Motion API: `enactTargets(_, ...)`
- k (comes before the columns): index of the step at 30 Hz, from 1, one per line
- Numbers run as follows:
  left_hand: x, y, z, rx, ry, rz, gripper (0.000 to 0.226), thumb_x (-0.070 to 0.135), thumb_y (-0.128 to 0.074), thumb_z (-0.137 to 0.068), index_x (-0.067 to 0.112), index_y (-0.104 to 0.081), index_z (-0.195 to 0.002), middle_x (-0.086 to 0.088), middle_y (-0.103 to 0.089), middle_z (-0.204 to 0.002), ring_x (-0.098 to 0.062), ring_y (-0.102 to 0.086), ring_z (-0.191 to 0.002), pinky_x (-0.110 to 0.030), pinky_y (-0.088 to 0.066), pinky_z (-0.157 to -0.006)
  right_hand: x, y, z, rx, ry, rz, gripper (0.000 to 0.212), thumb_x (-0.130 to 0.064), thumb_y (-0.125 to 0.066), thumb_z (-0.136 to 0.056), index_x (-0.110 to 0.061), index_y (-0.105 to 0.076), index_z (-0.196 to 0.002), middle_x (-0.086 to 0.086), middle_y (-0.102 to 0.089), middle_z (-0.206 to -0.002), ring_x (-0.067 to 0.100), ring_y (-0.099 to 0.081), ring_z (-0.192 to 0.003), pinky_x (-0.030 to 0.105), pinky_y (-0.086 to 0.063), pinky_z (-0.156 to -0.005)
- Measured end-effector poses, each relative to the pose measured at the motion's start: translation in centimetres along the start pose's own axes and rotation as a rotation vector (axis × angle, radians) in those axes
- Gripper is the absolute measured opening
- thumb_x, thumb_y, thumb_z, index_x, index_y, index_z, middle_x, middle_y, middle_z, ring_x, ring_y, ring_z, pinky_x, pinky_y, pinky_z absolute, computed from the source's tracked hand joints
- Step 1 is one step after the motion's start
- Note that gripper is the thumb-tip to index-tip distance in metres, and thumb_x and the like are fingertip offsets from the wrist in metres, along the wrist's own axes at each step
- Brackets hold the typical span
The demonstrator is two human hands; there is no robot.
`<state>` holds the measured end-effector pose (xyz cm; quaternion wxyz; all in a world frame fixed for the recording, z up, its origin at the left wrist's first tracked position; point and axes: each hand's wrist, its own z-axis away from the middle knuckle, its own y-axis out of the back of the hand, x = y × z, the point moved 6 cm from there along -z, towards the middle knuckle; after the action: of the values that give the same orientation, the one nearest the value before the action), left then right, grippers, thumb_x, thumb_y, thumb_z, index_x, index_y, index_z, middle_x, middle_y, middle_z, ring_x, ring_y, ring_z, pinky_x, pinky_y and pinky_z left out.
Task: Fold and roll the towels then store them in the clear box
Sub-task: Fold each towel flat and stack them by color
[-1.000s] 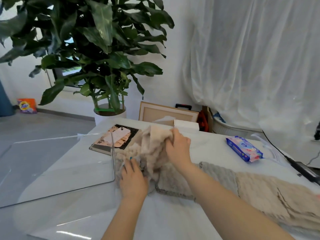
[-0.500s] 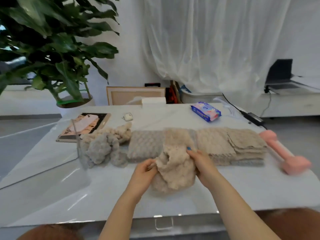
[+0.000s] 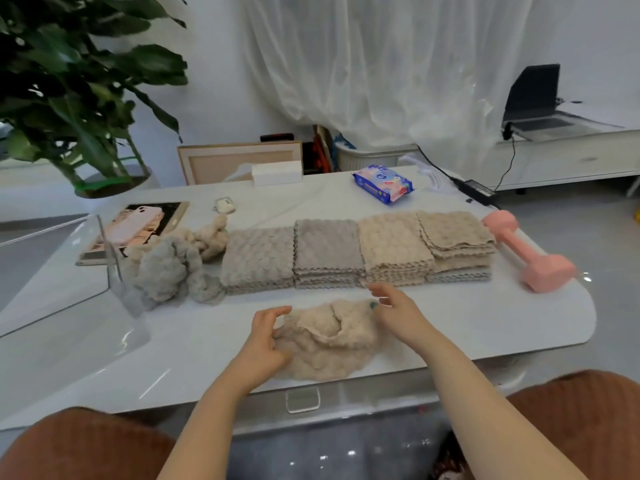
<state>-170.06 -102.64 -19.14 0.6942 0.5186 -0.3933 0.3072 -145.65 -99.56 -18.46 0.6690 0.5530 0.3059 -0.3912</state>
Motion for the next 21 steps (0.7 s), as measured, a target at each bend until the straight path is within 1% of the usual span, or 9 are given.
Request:
enactTargets(2, -0.7, -0.5, 0.4, -0.040, 0.032, -0.071, 0.064, 0.008, -0.070, -0.080, 0.033, -0.037, -0.128, 0.007, -0.030, -0.125, -0.005, -0.043, -0.106, -0.008, -0.040, -0.078, -0.2, -1.9, -1.1, -0.071, -0.005, 0.051, 0.043, -0.010, -0.047, -0.094, -0.020, -0.044, -0.136, 0.001, -0.046, -0.139, 0.017, -0.045, -0.122, 0.030, -0.038, -0.098)
enactTargets(5, -1.9, -0.7, 0.6, 0.019, 0.087, -0.095, 0.064, 0.021, -0.079, -0.071, 0.034, -0.039, -0.119, 0.002, -0.045, -0.115, -0.010, -0.050, -0.097, -0.015, -0.042, -0.076, 0.1, -3.6, -2.2, -0.136, -0.043, 0.462, 0.044, -0.020, -0.043, -0.094, -0.028, -0.038, -0.137, 0.001, -0.046, -0.136, 0.024, -0.044, -0.124, 0.042, -0.029, -0.100)
enactTargets(7, -2.7, -0.4, 0.5, 0.055, 0.131, -0.008, 0.059, 0.019, -0.079, -0.071, 0.033, -0.042, -0.115, -0.005, -0.056, -0.104, -0.015, -0.056, -0.083, -0.019, -0.047, -0.068, 0.0, -3.8, -2.6, -0.165, -0.067, 0.635, 0.038, -0.019, -0.040, -0.090, -0.027, -0.042, -0.127, 0.000, -0.053, -0.120, 0.026, -0.049, -0.113, 0.043, -0.028, -0.093)
enactTargets(10, -2.9, 0.8, 0.0, 0.111, 0.112, 0.138, 0.052, 0.006, -0.078, -0.071, 0.029, -0.051, -0.109, -0.008, -0.064, -0.097, -0.016, -0.061, -0.079, -0.019, -0.050, -0.065, 0.0, -3.4, -2.5, -0.165, -0.030, 0.528, 0.017, -0.012, -0.038, -0.087, -0.019, -0.052, -0.095, -0.005, -0.056, -0.084, 0.025, -0.052, -0.092, 0.038, -0.027, -0.082)
enactTargets(12, -2.1, 2.1, -0.5, 0.202, 0.021, 0.126, 0.037, 0.007, -0.076, -0.069, 0.022, -0.059, -0.097, 0.002, -0.068, -0.089, -0.012, -0.062, -0.080, -0.020, -0.050, -0.067, 0.5, -1.7, -2.2, -0.015, 0.027, 0.401, 0.012, -0.014, -0.045, -0.087, -0.021, -0.054, -0.090, -0.005, -0.059, -0.083, 0.022, -0.052, -0.088, 0.036, -0.027, -0.080)
enactTargets(14, -1.2, 3.6, -0.9, 0.303, -0.064, 0.080, 0.018, 0.018, -0.071, -0.068, 0.021, -0.064, -0.084, 0.008, -0.067, -0.079, -0.005, -0.060, -0.074, -0.022, -0.047, -0.065, 1.3, 0.7, -1.2, 0.225, 0.098, 0.269, 0.010, -0.015, -0.052, -0.087, -0.024, -0.056, -0.089, -0.007, -0.061, -0.080, 0.020, -0.056, -0.081, 0.036, -0.034, -0.078)
enactTargets(16, -0.2, 4.6, -1.6, 0.355, -0.111, 0.077, 0.010, 0.020, -0.066, -0.069, 0.023, -0.064, -0.078, 0.009, -0.066, -0.076, -0.004, -0.058, -0.070, -0.022, -0.045, -0.064, 2.5, 3.2, 0.1, 0.411, 0.179, 0.225, 0.012, -0.012, -0.053, -0.088, -0.021, -0.057, -0.082, -0.009, -0.055, -0.064, 0.020, -0.055, -0.065, 0.036, -0.038, -0.069)
enactTargets(18, 0.2, 5.1, -2.2, 0.332, -0.130, 0.079, 0.014, 0.012, -0.065, -0.070, 0.025, -0.064, -0.075, 0.007, -0.066, -0.076, -0.005, -0.058, -0.069, -0.019, -0.044, -0.063, 3.6, 4.3, 1.3, 0.476, 0.226, 0.295, 0.019, -0.008, -0.053, -0.089, -0.022, -0.055, -0.077, -0.012, -0.048, -0.054, 0.019, -0.051, -0.053, 0.035, -0.036, -0.060)
enactTargets(21, 0.0, 4.9, -2.5, 0.215, -0.088, -0.041, 0.037, -0.010, -0.067, -0.070, 0.027, -0.062, -0.073, 0.000, -0.064, -0.075, -0.010, -0.056, -0.069, -0.016, -0.041, -0.062, 5.0, 4.2, 2.2, 0.461, 0.237, 0.413, 0.017, -0.021, -0.048, -0.085, -0.023, -0.065, -0.083, -0.011, -0.055, -0.064, 0.019, -0.056, -0.063, 0.035, -0.038, -0.061)
